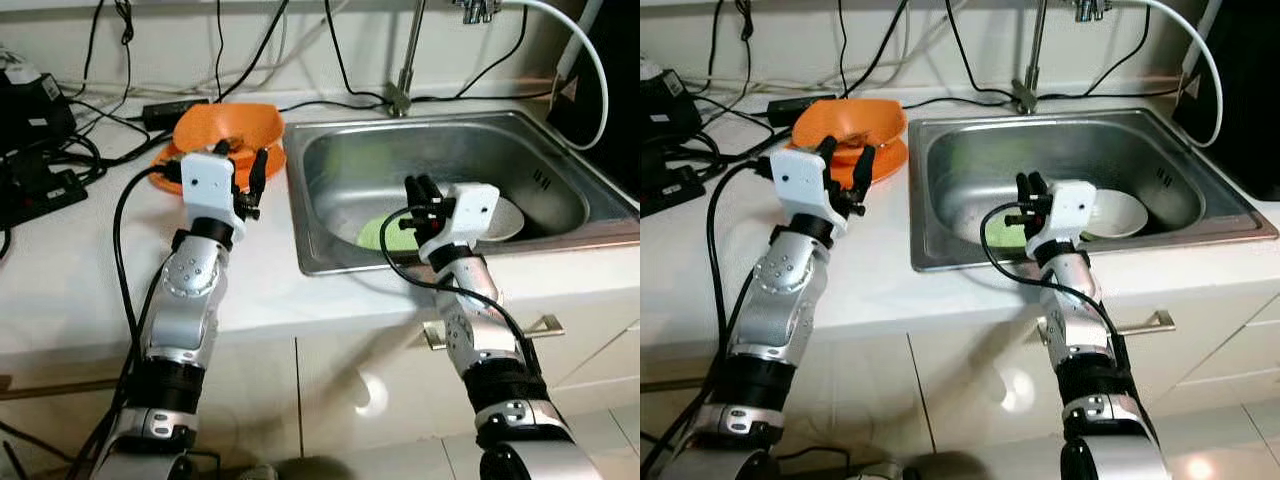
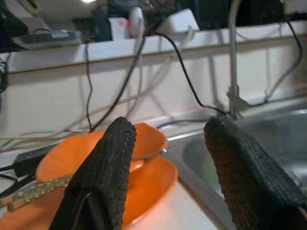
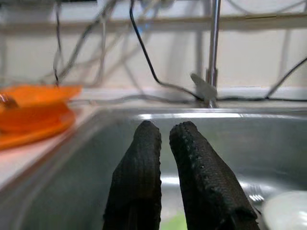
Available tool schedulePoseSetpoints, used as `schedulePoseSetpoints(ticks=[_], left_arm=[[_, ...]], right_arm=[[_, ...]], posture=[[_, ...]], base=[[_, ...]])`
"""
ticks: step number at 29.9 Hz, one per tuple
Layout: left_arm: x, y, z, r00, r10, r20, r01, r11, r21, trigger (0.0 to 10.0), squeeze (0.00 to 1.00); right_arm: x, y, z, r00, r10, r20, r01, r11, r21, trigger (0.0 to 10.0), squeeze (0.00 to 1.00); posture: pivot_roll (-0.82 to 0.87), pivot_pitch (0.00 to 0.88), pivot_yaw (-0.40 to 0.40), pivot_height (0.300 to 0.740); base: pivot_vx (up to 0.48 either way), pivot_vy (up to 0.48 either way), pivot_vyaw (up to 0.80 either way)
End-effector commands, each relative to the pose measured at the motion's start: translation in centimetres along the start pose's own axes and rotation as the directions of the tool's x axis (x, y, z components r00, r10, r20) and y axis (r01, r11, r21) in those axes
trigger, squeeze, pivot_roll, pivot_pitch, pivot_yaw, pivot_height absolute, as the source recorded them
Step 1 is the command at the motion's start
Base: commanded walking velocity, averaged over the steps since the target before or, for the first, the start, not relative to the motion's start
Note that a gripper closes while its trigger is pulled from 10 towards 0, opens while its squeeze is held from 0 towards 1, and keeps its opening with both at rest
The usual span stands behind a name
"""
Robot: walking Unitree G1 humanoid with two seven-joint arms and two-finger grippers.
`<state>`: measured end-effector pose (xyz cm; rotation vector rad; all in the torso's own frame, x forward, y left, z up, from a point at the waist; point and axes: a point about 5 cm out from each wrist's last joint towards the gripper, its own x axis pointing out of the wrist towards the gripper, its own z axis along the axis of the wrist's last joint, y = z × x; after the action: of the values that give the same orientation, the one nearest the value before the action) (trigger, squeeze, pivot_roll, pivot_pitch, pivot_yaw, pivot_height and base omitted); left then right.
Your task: Kitchen organization
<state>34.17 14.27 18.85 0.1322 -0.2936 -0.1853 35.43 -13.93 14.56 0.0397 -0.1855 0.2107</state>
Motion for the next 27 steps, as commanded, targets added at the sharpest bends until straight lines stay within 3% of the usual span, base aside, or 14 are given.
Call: schedulePoseSetpoints(ticks=[1,4,8,13,14,23,27], left_arm=[[-0.1,0.0,-0.1,0.999,-0.022,-0.040,0.023,1.000,0.020,10.0,0.00],[-0.1,0.2,-0.3,0.998,-0.019,-0.062,0.021,1.000,0.023,10.0,0.00],[-0.1,0.5,-0.6,0.994,0.007,-0.111,-0.002,0.999,0.047,10.0,0.00],[0.3,1.8,-0.5,0.985,0.080,-0.151,-0.071,0.995,0.064,10.0,0.00],[0.6,2.7,-0.7,0.975,0.131,-0.182,-0.119,0.990,0.077,10.0,0.00],[2.1,5.7,-1.5,0.925,0.241,-0.295,-0.222,0.970,0.099,10.0,0.00],[2.5,6.1,-1.9,0.910,0.245,-0.335,-0.232,0.970,0.078,10.0,0.00]], right_arm=[[0.9,-0.1,1.1,1.000,-0.003,-0.020,0.002,0.999,-0.041,10.0,0.00],[1.4,0.1,1.9,1.000,0.024,-0.009,-0.025,0.999,-0.021,10.0,0.00],[2.1,0.5,2.2,0.997,0.047,-0.067,-0.050,0.998,-0.042,10.0,0.00],[2.5,0.9,2.6,0.994,0.066,-0.088,-0.069,0.997,-0.039,10.0,0.00],[2.6,1.3,2.6,0.992,0.082,-0.098,-0.086,0.996,-0.037,10.0,0.00],[2.6,1.5,2.2,0.988,0.084,-0.132,-0.088,0.996,-0.022,10.0,0.00],[2.5,1.3,2.4,0.990,0.072,-0.120,-0.075,0.997,-0.019,10.0,0.00]], posture=[[0.06,0.004,0.008,0.740],[0.06,0.001,0.004,0.740],[0.06,0.000,-0.002,0.740],[0.07,0.000,-0.012,0.740],[0.07,0.000,-0.016,0.740],[0.08,0.007,-0.019,0.740],[0.07,0.011,-0.009,0.740]], base=[[0.000,0.000,0.00],[0.000,0.000,0.00],[0.000,0.000,0.00],[0.000,0.000,0.00],[0.000,0.000,0.00],[0.000,0.000,0.00],[0.000,0.000,0.00]])
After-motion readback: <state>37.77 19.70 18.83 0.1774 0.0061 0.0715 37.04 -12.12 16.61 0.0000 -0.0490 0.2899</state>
